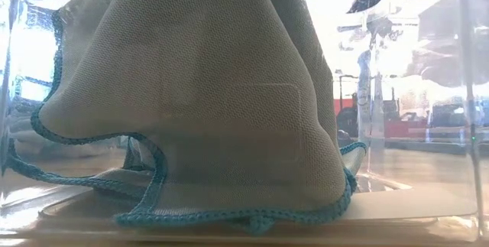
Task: Sort microfiber towel by color & place in baskets
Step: Put the middle right grey towel into the left transparent bin, then put the bottom right blue towel into the right transparent bin
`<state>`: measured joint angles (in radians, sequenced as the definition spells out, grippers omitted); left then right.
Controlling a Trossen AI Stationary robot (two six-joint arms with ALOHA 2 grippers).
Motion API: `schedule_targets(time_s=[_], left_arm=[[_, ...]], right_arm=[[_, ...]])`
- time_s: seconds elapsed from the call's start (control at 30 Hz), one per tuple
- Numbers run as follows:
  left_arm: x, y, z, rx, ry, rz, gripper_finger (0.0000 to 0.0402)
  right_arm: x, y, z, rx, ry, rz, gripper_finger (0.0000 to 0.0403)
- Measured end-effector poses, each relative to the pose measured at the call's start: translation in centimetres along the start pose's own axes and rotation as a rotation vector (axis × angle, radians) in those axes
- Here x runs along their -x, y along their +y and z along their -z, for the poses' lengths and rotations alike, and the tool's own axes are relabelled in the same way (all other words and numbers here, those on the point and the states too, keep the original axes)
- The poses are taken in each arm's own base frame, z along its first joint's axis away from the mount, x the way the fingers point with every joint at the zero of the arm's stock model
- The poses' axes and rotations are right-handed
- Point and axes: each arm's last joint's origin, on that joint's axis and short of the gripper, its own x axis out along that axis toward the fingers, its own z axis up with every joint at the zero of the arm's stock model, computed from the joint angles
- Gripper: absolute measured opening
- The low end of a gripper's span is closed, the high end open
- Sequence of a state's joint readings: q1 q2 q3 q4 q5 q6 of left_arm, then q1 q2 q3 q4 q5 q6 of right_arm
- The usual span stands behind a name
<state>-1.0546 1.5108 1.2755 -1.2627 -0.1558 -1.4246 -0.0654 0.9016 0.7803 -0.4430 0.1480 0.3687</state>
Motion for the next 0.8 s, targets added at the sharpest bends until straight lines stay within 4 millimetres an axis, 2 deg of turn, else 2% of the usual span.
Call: schedule_targets(time_s=[0.3, 0.5, 0.63, 0.8], left_arm=[[1.0, 1.1, 0.2, -0.034, 0.071, -0.007, 0.0168], [4.1, 3.2, -0.4, -0.029, 0.05, 0.031, 0.0186], [6.4, 5.4, -1.4, 0.025, -0.066, 0.04, 0.0187], [8.2, 8.1, -3.2, 0.014, -0.379, 0.01, 0.018]], right_arm=[[0.0, -0.2, -0.1, -0.029, -0.028, 0.06, 0.0], [0.0, -0.3, -0.3, -0.058, -0.069, 0.112, 0.0], [0.0, -0.1, -0.8, -0.06, -0.121, 0.103, 0.0], [-0.8, 0.4, -1.7, -0.061, -0.2, 0.069, 0.0]])
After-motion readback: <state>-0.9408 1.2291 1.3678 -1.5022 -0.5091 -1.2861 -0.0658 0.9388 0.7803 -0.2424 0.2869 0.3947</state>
